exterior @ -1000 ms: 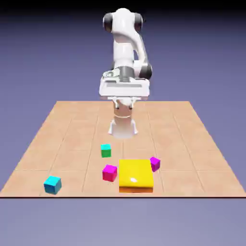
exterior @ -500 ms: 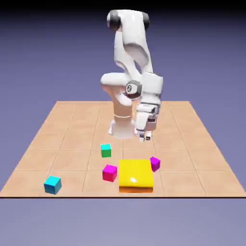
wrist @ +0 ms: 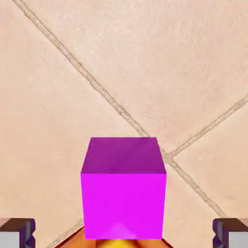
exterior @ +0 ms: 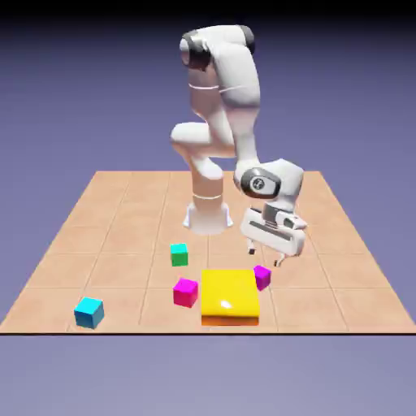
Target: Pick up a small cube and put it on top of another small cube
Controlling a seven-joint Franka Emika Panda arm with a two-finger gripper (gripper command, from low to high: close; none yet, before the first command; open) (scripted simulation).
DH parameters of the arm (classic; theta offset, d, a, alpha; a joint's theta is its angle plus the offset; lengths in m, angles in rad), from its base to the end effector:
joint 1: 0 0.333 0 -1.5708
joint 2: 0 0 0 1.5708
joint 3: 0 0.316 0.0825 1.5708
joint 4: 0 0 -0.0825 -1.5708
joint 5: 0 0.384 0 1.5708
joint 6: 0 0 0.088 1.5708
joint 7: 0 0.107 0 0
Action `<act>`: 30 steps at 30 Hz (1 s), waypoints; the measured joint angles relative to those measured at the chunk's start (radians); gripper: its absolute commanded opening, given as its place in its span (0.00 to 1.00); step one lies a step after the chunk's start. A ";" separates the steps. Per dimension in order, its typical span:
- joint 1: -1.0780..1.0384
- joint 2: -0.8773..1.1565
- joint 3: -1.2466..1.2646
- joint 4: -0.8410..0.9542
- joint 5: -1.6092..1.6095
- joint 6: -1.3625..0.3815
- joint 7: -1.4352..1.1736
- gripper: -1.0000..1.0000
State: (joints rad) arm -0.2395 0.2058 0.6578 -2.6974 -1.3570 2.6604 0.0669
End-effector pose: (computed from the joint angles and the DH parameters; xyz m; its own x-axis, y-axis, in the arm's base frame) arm 0.3124 0.1891 0.1614 -0.0127 0.9643 -0.2646 0.9619 0.0841 0.2601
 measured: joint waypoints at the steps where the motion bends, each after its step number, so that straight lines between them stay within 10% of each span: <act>1: 0.005 0.032 -0.014 0.014 -0.043 -0.010 0.030 0.50; 5: 0.025 0.162 -0.071 0.071 -0.217 -0.051 0.152 0.50; 6: 0.029 0.193 -0.085 0.084 -0.258 -0.061 0.180 0.00; 19: -0.017 -0.109 0.048 -0.048 0.146 0.034 -0.102 0.00; 30: 0.048 0.040 -0.322 0.295 0.527 -0.150 -0.208 0.00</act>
State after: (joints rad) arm -0.1919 0.2461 0.3361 -2.4019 -0.8299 2.5103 -0.1410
